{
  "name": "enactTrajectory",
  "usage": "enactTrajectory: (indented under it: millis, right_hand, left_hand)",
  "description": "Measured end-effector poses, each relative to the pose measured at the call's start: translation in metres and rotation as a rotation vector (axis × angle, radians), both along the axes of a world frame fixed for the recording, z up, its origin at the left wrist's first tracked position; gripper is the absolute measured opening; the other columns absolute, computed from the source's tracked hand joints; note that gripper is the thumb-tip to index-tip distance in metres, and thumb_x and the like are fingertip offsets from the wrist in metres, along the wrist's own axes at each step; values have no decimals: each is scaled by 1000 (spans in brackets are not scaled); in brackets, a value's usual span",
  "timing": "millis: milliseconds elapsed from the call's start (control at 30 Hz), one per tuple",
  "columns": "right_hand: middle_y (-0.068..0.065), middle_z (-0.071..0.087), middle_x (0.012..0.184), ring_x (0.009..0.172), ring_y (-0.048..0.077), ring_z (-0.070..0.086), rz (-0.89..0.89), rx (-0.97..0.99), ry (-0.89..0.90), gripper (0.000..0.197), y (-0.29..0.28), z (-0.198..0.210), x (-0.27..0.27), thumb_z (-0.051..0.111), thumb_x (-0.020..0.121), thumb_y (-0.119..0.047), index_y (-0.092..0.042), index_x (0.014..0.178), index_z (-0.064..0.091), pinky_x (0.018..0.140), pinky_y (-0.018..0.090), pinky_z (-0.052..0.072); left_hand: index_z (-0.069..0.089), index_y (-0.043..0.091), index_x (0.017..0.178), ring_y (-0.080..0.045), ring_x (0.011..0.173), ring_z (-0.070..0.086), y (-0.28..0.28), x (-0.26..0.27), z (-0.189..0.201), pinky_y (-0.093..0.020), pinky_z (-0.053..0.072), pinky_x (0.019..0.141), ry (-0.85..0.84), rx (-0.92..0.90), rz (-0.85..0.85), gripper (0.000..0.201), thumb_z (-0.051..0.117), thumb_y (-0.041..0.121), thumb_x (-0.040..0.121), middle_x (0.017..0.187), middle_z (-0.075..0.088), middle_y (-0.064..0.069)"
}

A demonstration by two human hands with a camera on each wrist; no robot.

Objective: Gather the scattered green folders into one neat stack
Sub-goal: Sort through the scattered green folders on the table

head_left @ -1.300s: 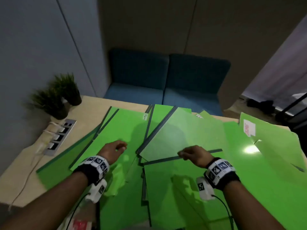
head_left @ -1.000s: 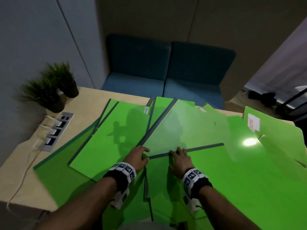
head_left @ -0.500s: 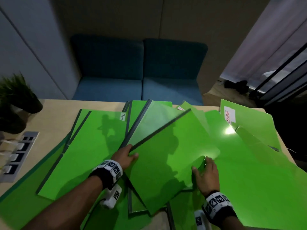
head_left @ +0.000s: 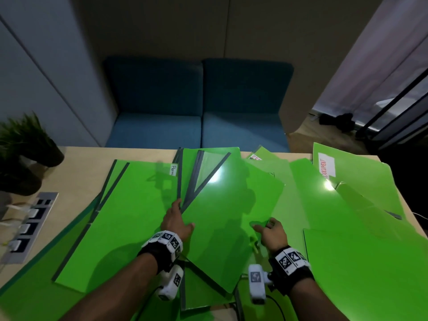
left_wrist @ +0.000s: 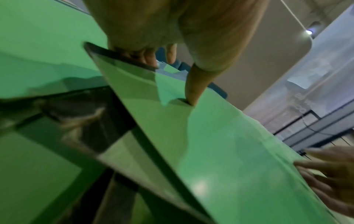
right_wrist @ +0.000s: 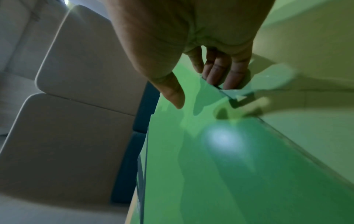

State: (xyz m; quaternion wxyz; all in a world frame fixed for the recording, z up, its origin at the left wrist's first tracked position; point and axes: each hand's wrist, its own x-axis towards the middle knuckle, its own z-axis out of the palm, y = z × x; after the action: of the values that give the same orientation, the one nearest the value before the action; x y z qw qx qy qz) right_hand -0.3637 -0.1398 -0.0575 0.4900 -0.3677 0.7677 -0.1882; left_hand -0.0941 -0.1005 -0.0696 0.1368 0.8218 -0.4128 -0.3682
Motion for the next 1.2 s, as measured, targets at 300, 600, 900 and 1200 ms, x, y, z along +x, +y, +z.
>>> enactTrajectory:
  millis: [300,600,900,1200]
  right_hand:
    - [23,31,153,137,39,37,14,-118,-80,82,5,14,-12,72,85,-26,-27,150,22,107,50,37]
    - [22,37,150,126,38,50,-174,-90,-113,79,1,19,-54,66,90,-19,-14,153,18,85,41,43]
    - [28,48,137,120,43,51,-209,-65,-171,49,11,46,-86,55,96,-11,6,140,39,85,38,42]
    - [24,24,156,138,43,32,-76,-139,36,100,11,42,-50,57,81,-60,2,150,20,109,55,33]
  left_hand:
    - [22,24,149,-29,141,34,34,-17,24,-46,30,114,329,-49,-25,67,59,29,93,155,32,-5]
    - [45,14,140,-28,127,46,11,-13,20,-37,40,103,86,-156,-34,55,52,44,95,139,43,-9]
    - [17,1,148,-38,133,41,-13,-3,-1,-45,42,103,13,143,193,109,83,39,69,147,34,-21]
    - [38,16,137,-33,130,44,30,73,29,-46,37,108,236,17,309,69,75,14,80,142,47,-9]
